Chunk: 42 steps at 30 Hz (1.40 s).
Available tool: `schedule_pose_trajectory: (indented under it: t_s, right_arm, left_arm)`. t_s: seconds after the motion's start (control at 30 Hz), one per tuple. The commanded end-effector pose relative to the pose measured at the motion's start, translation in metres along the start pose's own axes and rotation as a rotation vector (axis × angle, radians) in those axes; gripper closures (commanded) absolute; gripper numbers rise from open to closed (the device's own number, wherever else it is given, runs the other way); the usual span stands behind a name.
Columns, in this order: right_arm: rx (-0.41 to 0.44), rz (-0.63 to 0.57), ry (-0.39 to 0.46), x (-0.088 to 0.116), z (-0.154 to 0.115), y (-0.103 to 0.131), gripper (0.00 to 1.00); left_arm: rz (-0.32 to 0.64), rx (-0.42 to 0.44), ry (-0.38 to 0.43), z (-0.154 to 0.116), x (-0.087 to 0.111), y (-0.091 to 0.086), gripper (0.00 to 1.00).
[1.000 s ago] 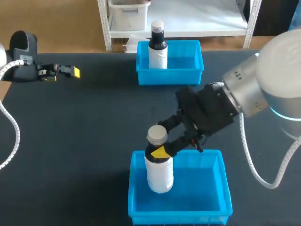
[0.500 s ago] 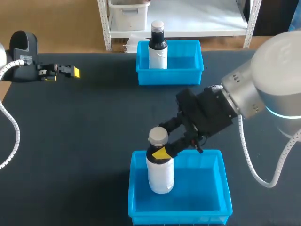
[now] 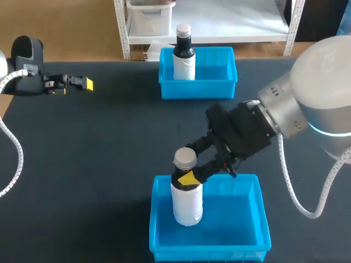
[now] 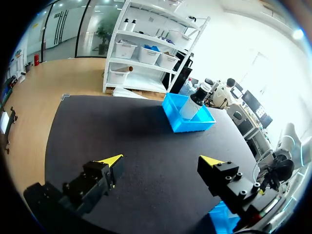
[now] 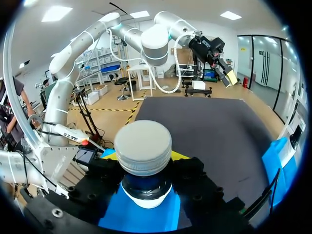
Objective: Pick up the bottle, and place it in the far bin if it is heavy, or in the near bin if it is light.
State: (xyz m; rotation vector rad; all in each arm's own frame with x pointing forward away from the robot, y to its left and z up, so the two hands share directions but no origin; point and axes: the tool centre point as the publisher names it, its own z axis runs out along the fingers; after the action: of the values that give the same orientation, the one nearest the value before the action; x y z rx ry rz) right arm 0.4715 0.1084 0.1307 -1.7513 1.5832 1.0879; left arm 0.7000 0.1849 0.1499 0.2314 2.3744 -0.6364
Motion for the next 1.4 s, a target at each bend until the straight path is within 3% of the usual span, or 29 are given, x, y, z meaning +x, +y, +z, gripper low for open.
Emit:
schedule_pose_trajectory:
  t_s: [0.03, 0.3, 0.57, 0.8, 1.07, 1.4]
  right_arm:
    - [0.002, 0.009, 0.01, 0.003, 0.0, -0.002, 0.0]
    - [0.022, 0.024, 0.043, 0.01, -0.016, -0.003, 0.0]
    - [0.118, 0.09, 0.055, 0.026, -0.068, -0.017, 0.0]
    - [0.169, 0.119, 0.055, 0.027, -0.097, -0.038, 0.0]
    - [0.205, 0.181, 0.065, 0.03, -0.123, -0.079, 0.0]
    - [0.15, 0.251, 0.102, 0.034, -0.138, -0.109, 0.0]
  left_arm:
    - [0.0, 0.0, 0.0, 0.0, 0.0, 0.0, 0.0]
    - [0.0, 0.0, 0.0, 0.0, 0.0, 0.0, 0.0]
    - [0.0, 0.0, 0.0, 0.0, 0.0, 0.0, 0.0]
    - [0.0, 0.0, 0.0, 0.0, 0.0, 0.0, 0.0]
    - [0.0, 0.0, 0.0, 0.0, 0.0, 0.0, 0.0]
    - [0.0, 0.0, 0.0, 0.0, 0.0, 0.0, 0.0]
